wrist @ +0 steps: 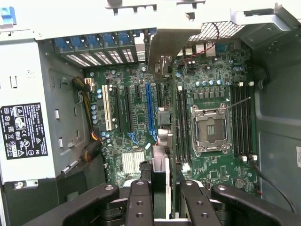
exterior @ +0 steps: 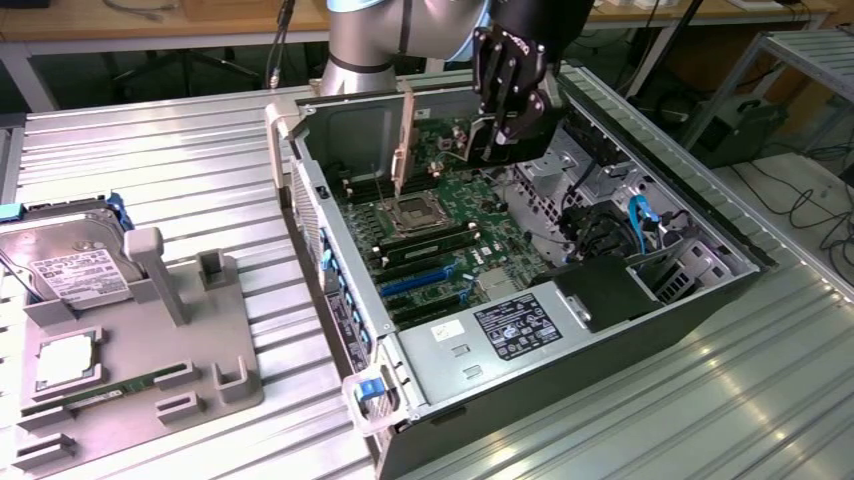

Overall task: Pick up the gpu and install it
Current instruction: 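Insert the gpu into the slot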

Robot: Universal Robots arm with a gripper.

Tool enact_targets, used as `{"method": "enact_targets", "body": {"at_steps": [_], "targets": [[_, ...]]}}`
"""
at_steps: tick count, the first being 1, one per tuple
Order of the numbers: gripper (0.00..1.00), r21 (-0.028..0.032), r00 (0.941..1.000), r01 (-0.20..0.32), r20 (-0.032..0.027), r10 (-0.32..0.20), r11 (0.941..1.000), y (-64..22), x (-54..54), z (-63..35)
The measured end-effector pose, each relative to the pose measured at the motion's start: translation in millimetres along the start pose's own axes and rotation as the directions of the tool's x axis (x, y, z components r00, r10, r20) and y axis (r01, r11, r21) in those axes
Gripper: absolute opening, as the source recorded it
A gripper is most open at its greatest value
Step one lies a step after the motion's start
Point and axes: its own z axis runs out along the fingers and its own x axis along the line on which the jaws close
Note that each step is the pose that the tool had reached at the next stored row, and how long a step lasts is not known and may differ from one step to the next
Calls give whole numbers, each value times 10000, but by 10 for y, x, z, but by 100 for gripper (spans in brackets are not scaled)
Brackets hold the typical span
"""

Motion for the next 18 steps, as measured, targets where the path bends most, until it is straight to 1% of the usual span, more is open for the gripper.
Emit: {"method": "enact_targets", "body": {"at_steps": [5,11,13,18], "targets": [[28,0,10000,1,1,-1,10000,0,0,12],[28,-1,10000,1,17,-1,10000,0,0,27],[28,-2,10000,4,39,-3,10000,0,1,33],[28,-3,10000,61,38,-61,10000,1,0,34]]}}
